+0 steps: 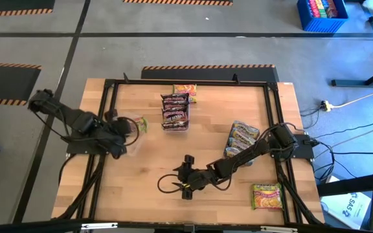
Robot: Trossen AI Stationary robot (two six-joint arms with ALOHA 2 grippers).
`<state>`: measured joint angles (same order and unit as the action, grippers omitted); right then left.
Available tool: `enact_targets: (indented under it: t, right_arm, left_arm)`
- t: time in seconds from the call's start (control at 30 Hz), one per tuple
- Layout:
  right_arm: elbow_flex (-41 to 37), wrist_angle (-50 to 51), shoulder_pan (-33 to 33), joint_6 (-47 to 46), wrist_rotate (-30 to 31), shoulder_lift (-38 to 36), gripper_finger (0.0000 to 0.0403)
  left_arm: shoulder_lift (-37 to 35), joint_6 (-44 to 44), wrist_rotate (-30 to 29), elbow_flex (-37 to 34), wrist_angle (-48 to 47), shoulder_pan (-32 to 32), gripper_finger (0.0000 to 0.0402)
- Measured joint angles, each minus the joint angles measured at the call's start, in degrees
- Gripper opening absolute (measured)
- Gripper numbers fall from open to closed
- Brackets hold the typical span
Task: Sort Maruchan noodles
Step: Put the green noodle pack into the left transparent bin
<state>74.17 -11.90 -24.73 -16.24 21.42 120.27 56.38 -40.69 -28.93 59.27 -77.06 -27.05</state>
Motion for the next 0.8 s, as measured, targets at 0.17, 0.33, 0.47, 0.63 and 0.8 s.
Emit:
enact_targets:
  t: [0.17,0.33,0.47,0.63,0.8]
  right_arm:
    - [0.0,0.0,0.0,0.0,0.0,0.0,0.0248]
    - [0.0,0.0,0.0,0.0,0.0,0.0,0.0248]
    - [0.0,0.0,0.0,0.0,0.0,0.0,0.0248]
    - [0.0,-0.1,0.0,0.0,0.0,0.0,0.0248]
    - [0.0,0.0,0.0,0.0,0.0,0.0,0.0248]
  left_arm:
    - [0.1,0.9,0.6,-1.3,-1.6,3.0,0.0124]
    - [0.1,4.2,4.0,-6.5,1.0,6.3,0.0124]
    - [0.1,8.2,7.0,-10.3,5.5,9.5,0.0125]
    - [0.2,11.3,9.0,-13.3,7.3,14.8,0.0125]
    - [0.2,14.1,14.5,-15.9,10.8,19.8,0.0125]
